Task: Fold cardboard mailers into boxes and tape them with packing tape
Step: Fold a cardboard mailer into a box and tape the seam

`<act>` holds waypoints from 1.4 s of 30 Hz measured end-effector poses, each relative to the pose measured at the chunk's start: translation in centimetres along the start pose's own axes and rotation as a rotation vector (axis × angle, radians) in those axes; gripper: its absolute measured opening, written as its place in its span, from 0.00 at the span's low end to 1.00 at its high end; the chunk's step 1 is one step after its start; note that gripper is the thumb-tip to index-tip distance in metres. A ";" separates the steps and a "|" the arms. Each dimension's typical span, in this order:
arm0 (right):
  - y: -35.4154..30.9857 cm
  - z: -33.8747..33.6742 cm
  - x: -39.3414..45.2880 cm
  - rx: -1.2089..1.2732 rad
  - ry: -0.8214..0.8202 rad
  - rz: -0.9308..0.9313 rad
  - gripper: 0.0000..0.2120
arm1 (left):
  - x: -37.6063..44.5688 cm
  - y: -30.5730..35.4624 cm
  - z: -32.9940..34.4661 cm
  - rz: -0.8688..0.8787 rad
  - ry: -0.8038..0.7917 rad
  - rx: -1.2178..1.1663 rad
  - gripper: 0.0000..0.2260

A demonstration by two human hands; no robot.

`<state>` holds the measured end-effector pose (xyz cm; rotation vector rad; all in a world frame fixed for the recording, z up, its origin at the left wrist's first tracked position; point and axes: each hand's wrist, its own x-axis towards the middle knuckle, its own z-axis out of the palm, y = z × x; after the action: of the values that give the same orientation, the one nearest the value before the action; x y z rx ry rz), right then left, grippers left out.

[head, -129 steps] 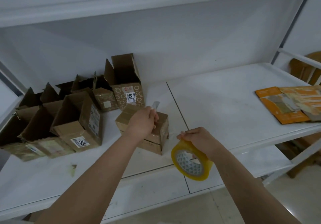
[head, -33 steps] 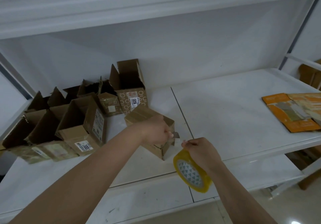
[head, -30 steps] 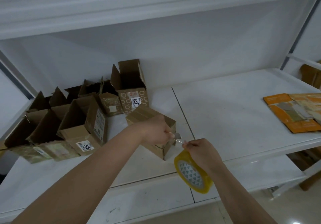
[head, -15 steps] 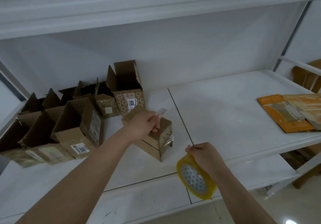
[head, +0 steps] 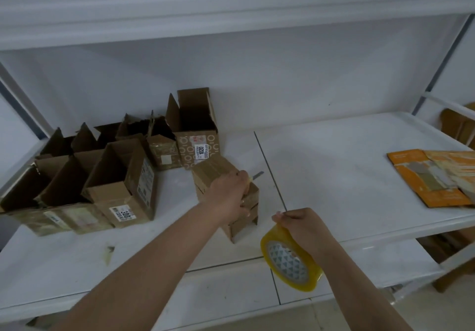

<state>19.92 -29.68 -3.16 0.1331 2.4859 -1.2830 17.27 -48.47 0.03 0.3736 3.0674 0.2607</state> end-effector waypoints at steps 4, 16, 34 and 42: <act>-1.3 -0.7 0.0 0.057 -0.101 -0.067 0.13 | -1.8 -4.3 -2.4 0.235 -0.146 0.046 0.19; -4.0 -0.9 -0.1 0.082 -0.185 -0.157 0.09 | -4.9 -4.7 -1.8 -0.130 0.285 -0.776 0.02; -5.4 -0.3 -1.9 0.074 -0.177 -0.259 0.11 | -5.1 1.1 0.6 -0.250 0.165 -1.035 0.22; -5.9 0.9 -1.7 -0.047 -0.226 -0.191 0.13 | -6.2 0.2 1.5 -0.300 0.211 -1.188 0.13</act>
<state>20.39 -33.77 1.48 -0.2538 2.3749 -1.2351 23.48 -49.50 -1.33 -0.1903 2.4424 1.9748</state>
